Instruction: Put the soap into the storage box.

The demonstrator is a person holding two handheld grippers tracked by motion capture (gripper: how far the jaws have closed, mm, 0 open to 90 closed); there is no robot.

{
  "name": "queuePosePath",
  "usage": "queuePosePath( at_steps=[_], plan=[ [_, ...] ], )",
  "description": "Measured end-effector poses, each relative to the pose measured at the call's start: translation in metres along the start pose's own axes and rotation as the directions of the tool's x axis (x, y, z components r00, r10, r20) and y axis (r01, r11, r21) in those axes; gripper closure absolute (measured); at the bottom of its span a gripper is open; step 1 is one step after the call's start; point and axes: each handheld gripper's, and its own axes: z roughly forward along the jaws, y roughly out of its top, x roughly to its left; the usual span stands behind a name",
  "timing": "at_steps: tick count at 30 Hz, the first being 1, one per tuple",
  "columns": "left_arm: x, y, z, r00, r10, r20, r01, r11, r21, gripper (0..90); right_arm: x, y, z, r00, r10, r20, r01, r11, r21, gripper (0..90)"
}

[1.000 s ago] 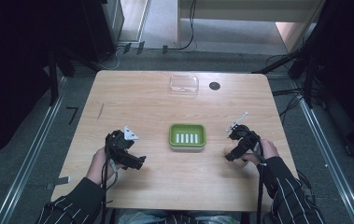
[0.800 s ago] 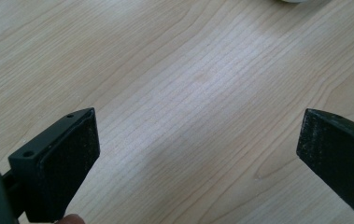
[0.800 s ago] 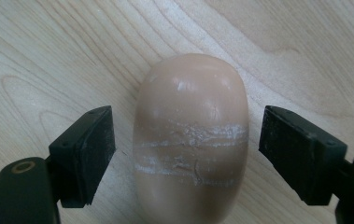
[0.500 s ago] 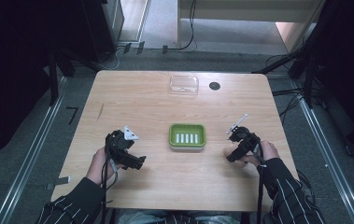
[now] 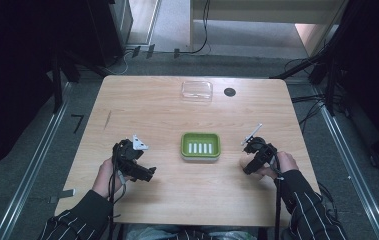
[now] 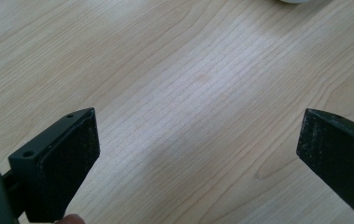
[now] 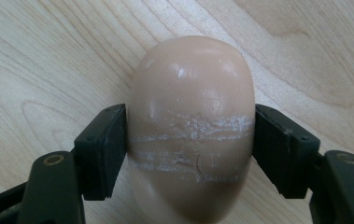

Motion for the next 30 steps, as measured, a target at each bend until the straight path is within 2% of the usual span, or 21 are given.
queuePosePath(
  at_steps=[17,22,23,26,30],
  plan=[
    [-0.0003,0.0001,0.0,1.0,-0.002,0.001,0.002,1.0,-0.003,0.0,-0.0002,0.0006,0.0017,0.9998,0.016,0.008,-0.016,1.0,0.012,33.1],
    [-0.0012,0.0006,0.0004,1.0,0.008,0.005,-0.008,1.0,-0.003,0.0,0.0001,0.0003,0.0012,0.9996,0.024,0.013,-0.024,1.0,0.02,33.4],
    [-0.0001,0.0006,0.0006,1.0,-0.001,0.004,0.001,1.0,-0.005,0.0,-0.0001,0.0001,0.0012,0.9996,0.023,0.016,-0.023,1.0,0.021,33.4],
    [0.0001,0.001,0.0024,1.0,0.001,0.006,-0.001,1.0,0.007,0.0,-0.0017,-0.0003,0.0009,0.9995,0.03,0.007,-0.03,0.999,0.017,33.5],
    [-0.0014,0.0005,0.0011,0.9999,0.006,0.009,-0.006,1.0,-0.002,0.0,-0.0017,-0.0016,-0.0026,0.9996,0.026,0.013,-0.026,1.0,0.014,33.5]
  ],
)
